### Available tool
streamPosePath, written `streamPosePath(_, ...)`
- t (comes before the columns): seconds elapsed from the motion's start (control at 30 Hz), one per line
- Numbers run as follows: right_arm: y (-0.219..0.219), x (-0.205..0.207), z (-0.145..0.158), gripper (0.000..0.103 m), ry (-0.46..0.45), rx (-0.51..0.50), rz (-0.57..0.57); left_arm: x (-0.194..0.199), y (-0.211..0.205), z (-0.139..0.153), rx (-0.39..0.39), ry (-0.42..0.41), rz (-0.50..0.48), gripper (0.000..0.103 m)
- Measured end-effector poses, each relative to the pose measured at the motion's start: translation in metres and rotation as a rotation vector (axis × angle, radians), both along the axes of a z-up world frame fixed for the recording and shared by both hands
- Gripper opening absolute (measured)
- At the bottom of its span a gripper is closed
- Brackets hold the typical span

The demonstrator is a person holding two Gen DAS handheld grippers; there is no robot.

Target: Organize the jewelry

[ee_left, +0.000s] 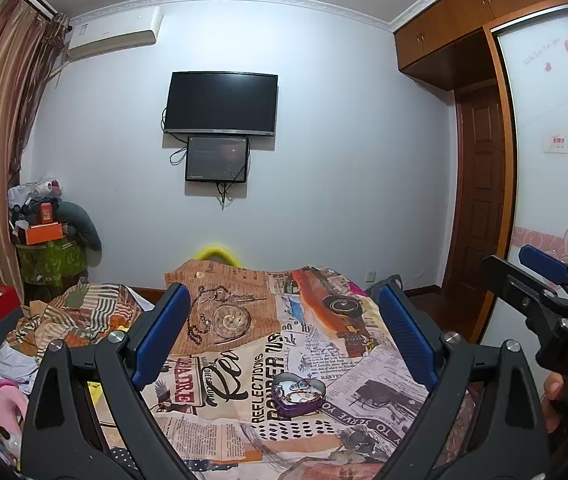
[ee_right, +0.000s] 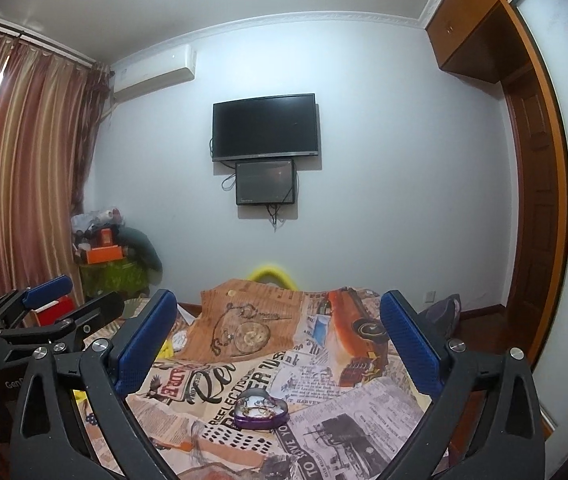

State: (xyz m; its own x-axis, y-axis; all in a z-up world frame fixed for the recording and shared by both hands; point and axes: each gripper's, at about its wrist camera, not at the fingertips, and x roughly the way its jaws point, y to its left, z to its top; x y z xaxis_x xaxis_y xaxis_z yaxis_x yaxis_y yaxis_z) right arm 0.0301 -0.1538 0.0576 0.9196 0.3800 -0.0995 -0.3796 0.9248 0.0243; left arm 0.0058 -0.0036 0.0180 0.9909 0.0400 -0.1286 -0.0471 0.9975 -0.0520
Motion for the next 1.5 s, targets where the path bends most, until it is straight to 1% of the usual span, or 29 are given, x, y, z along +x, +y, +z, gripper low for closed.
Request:
streamPosePath(0.3,0.000,0.001,-0.005,0.101,0.028,-0.004,0.000,0.001,-0.003,-0.003,0.003,0.008,0.005,0.095)
streamPosePath(0.73,-0.001,0.002,-0.003,0.101,0.051,-0.007,-0.001,0.006,-0.002,-0.005,-0.006,0.017,0.003,0.095)
streamPosePath(0.87,-0.002,0.002,-0.003,0.101,0.056,-0.008,-0.002,0.005,-0.002,-0.006,-0.007,0.016,0.006,0.099)
streamPosePath(1.1,-0.002,0.003,-0.003,0.101,0.061,-0.008,-0.001,0.007,-0.001,-0.006,-0.012,0.021,0.003,0.101)
streamPosePath(1.33,-0.002,0.003,-0.002,0.101,0.061,-0.009,-0.003,0.008,-0.001,-0.006,-0.008,0.027,-0.011,0.101)
streamPosePath(1.5,-0.002,0.004,-0.002,0.101,0.062,-0.010,-0.004,0.009,0.001,-0.005,-0.022,0.031,-0.014,0.101)
